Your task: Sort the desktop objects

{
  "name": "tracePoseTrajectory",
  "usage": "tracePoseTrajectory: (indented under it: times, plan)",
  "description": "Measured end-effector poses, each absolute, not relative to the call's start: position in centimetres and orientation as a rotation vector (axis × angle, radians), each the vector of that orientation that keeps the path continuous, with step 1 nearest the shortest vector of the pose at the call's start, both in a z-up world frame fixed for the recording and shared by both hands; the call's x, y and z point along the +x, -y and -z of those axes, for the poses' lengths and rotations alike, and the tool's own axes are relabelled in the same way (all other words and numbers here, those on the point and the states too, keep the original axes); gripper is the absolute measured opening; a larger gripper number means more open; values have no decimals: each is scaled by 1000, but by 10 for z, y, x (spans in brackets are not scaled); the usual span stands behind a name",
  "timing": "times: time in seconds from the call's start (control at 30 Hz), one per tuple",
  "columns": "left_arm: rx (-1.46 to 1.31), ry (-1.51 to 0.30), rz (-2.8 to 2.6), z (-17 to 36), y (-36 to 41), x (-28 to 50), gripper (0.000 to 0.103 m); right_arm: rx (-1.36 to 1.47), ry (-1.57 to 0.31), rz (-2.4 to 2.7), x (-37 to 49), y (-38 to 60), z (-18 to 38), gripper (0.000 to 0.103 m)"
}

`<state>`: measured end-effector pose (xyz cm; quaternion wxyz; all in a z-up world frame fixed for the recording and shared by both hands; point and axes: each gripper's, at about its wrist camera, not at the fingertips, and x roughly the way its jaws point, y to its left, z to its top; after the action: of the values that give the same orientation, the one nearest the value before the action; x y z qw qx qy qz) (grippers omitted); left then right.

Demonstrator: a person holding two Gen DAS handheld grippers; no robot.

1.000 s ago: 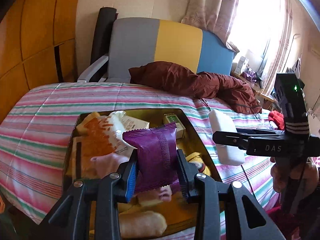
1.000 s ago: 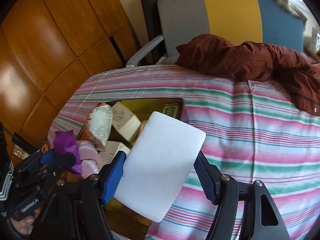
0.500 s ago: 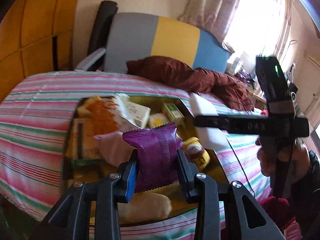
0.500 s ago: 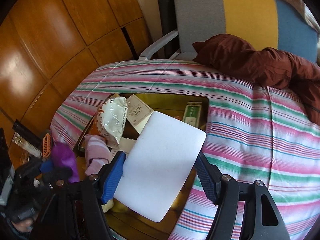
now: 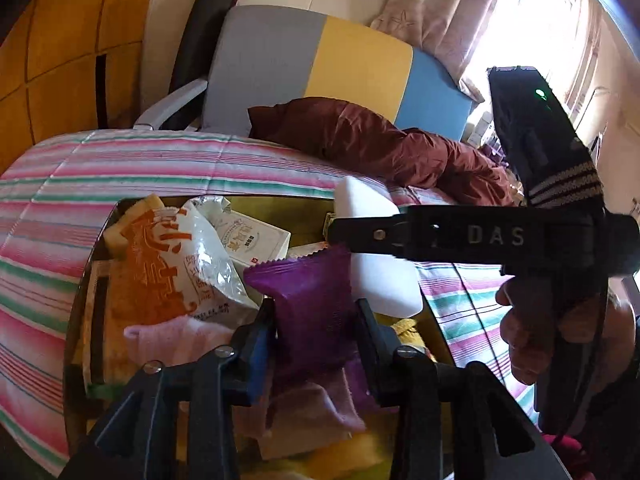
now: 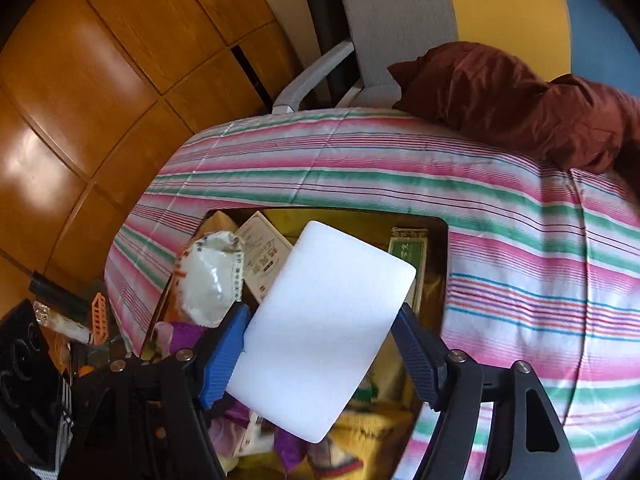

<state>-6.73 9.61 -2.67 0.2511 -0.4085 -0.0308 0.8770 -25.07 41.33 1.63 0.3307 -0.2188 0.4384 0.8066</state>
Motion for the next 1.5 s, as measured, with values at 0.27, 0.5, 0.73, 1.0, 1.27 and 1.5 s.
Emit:
tracePoseTrajectory:
  times: [0.27,0.5,0.73,1.0,1.27,1.5]
  plan:
    - [-1121,107,-2392,20,-86,-64,61,-560,-1205,-2094,-250,-414,-5,79]
    - [-1109,84,-2475,5,-76,-51,65,-555,-1148,-2097,-243,-400,-14,91]
    - [-1094,40,-2583,-7,-62,-36,66,-534,-1097,-2087,-239,-378,-21,91]
    - [-1066,-39,-2770,-26,-49,-15,66,-482,-970,-2039,-234,-336,-32,91]
    - [-1028,-106,-2901,-48,-48,5,66,-496,-901,-2042,-241,-296,-24,91]
    - [-967,-102,-2938,-51,-46,18,66,-517,-908,-2064,-246,-276,-13,91]
